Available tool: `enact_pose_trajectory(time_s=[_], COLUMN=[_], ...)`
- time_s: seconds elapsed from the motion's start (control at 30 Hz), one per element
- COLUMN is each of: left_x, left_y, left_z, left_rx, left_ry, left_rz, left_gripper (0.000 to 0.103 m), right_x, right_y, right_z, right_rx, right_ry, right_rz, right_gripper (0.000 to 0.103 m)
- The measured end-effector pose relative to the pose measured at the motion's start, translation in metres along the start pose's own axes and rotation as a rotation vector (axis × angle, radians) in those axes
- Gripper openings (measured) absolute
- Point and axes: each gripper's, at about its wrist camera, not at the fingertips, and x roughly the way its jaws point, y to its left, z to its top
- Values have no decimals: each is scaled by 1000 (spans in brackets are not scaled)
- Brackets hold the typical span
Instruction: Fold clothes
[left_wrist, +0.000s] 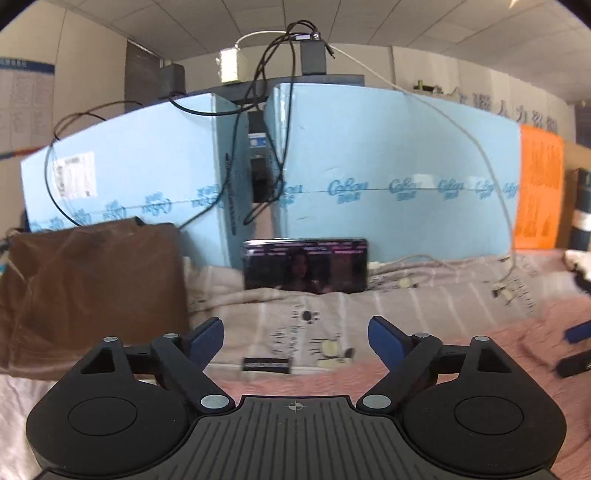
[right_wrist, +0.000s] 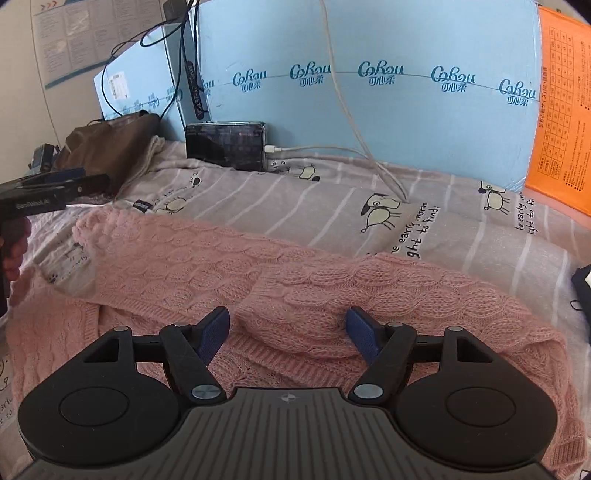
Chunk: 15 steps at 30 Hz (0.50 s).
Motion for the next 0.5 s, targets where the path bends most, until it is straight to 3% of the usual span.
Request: enact_pose_trajectory(time_s=[0.07,0.1,0.17,0.3,0.5], left_x=[7,12,24,39,38], left_y=[-8,-12,-15,-4,-3], left_z=[-6,-10,-20,-35,-40], left_rx=[-39,-39,-29,-119,-123], left_ry=[32,48,87,187,194], left_rz=[-136,-166,-168,-156,-157], left_gripper=[91,91,91,91,94], right_x=[3,5,6,-6,-25], right_y=[-2,-3,-5,-16,-46], right_z=[-1,-1,-2,2,41], right_rx=[4,6,5,35,54], right_ry=[-2,-5,-13,-61,-243], right_rz=[-17,-26,-58,-89,-269], right_gripper=[69,68,42,13,8])
